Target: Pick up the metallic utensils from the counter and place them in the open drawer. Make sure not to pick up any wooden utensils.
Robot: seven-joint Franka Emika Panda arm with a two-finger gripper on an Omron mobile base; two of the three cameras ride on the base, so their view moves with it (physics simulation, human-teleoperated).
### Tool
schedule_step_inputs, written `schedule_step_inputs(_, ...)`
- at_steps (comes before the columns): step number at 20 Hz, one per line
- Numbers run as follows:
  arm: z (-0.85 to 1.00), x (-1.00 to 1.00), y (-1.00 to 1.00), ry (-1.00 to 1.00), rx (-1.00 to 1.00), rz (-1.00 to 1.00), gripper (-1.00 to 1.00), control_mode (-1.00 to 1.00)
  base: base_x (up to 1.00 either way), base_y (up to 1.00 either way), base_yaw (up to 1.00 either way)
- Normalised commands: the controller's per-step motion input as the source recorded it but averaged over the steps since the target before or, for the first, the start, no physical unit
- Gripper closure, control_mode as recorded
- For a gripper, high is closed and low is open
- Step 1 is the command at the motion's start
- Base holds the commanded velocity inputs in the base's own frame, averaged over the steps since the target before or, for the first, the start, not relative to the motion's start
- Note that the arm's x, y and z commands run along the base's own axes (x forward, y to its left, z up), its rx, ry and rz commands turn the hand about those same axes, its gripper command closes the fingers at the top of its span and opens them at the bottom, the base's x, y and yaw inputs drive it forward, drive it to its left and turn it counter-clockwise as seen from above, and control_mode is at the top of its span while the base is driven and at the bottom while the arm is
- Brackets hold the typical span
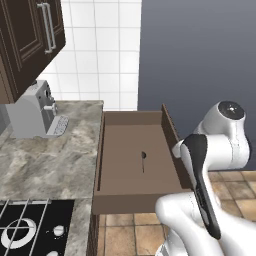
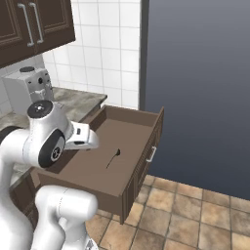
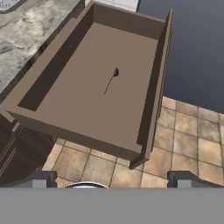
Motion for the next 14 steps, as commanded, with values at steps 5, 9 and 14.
schedule_step_inputs(5,0.00,0.00,0.00,0.00,0.00,0.00,-1.00,-1.00,0.00,0.00,0.00)
schedule_step_inputs(9,0.00,0.00,0.00,0.00,0.00,0.00,-1.00,-1.00,0.00,0.00,0.00)
schedule_step_inputs(14,0.00,-0.06,0.00,0.00,0.00,0.00,-1.00,1.00,-0.13,-0.03,-0.01)
